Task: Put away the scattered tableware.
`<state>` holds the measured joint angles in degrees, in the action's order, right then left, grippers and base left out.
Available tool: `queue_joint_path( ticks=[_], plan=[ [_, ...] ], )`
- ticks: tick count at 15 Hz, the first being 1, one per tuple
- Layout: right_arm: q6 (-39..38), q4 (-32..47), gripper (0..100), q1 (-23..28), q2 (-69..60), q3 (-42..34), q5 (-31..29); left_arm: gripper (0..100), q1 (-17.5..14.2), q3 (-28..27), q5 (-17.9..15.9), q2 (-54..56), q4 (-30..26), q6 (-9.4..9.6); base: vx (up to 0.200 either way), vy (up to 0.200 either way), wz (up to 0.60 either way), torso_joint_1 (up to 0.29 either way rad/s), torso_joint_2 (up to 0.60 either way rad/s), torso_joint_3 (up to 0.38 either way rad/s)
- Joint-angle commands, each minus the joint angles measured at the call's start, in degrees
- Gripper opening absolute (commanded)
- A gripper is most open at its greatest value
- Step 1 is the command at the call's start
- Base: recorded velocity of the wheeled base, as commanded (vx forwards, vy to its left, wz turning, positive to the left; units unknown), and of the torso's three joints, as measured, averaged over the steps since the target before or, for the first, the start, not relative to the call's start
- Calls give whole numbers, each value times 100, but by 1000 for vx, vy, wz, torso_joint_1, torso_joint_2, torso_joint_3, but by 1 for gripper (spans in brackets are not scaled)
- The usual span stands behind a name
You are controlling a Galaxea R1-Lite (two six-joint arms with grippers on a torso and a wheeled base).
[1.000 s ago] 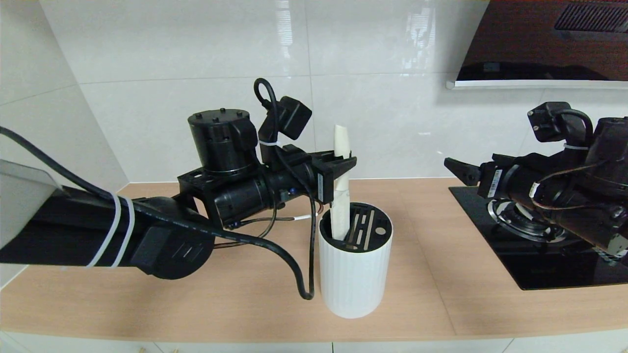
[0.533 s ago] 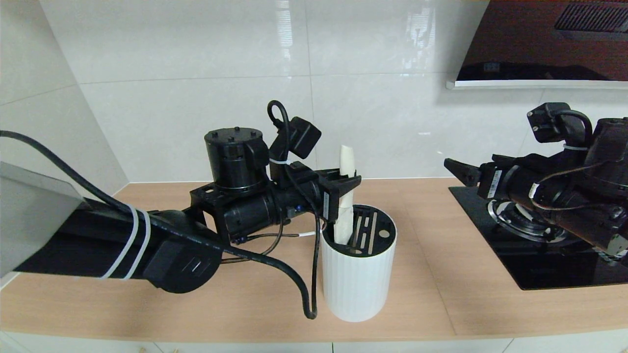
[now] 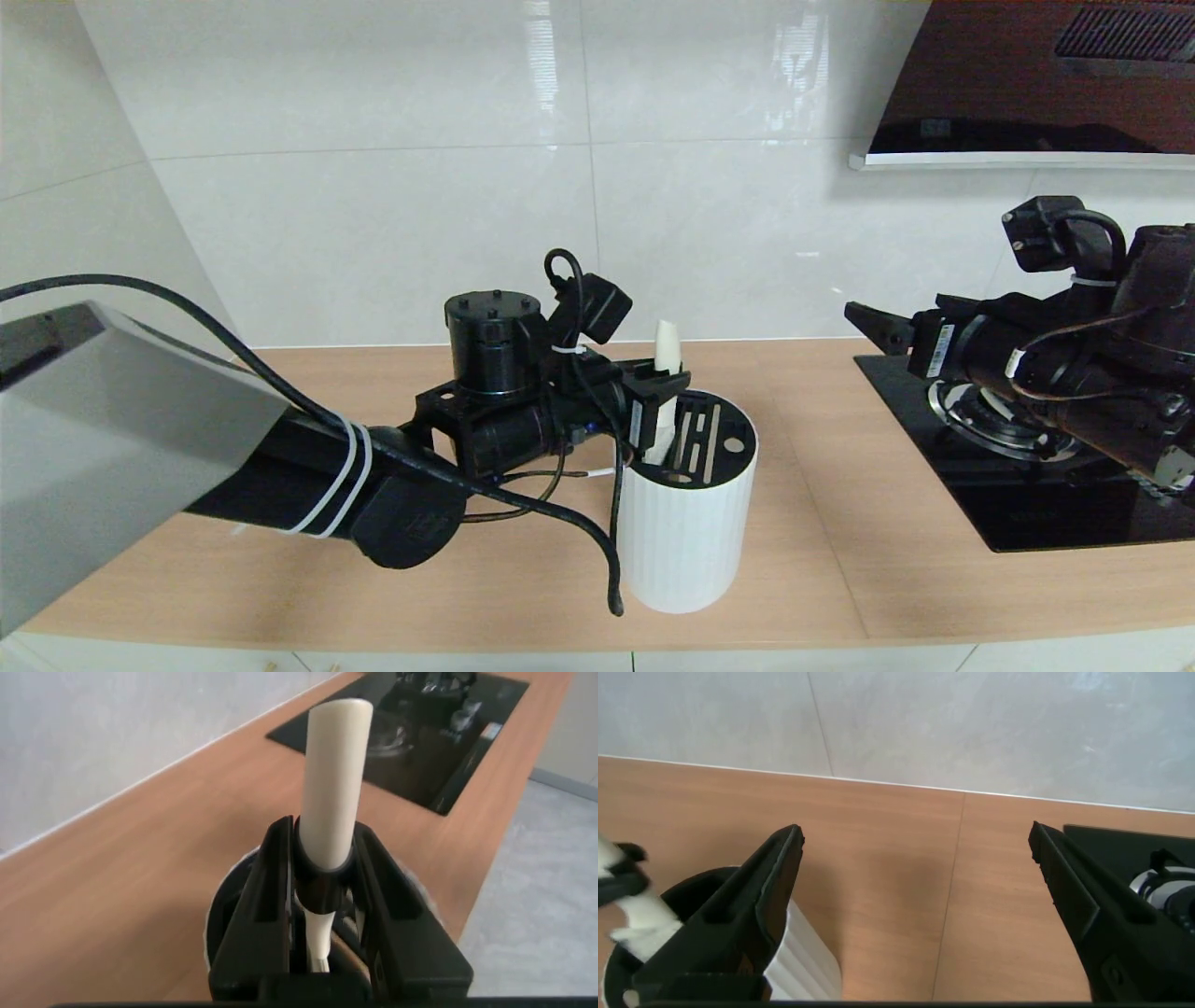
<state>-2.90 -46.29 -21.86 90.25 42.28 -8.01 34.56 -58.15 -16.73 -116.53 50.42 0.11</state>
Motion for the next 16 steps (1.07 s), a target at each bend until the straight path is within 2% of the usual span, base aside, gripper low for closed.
queue_joint_path(
  ticks=[1, 2, 3, 11, 13, 16],
  plan=[
    [0, -3, 100, -3, 28, 0, 1, 0, -2, -12, 3, -89, -6, -2, 0, 0, 0, 0, 0, 0],
    [0, -3, 100, -3, 28, -9, 1, 0, -2, -12, 11, -72, -6, -2, 0, 0, 0, 0, 0, 0],
    [0, -3, 100, -3, 28, 0, 1, 100, -2, -21, 29, -45, -6, 7, 0, 0, 0, 0, 0, 0],
    [9, -3, 100, -3, -42, 26, -8, 100, -2, 181, 47, 860, 3, 7, 0, 0, 0, 0, 0, 0],
    [35, -3, 100, -3, -183, -35, -34, 100, -63, 621, 196, 1959, -32, -46, 0, 0, 0, 0, 0, 0],
    [141, 6, 100, 182, -1000, -853, -140, 100, -406, 1772, 495, 3523, -41, -37, 0, 0, 0, 0, 0, 0]
  ],
)
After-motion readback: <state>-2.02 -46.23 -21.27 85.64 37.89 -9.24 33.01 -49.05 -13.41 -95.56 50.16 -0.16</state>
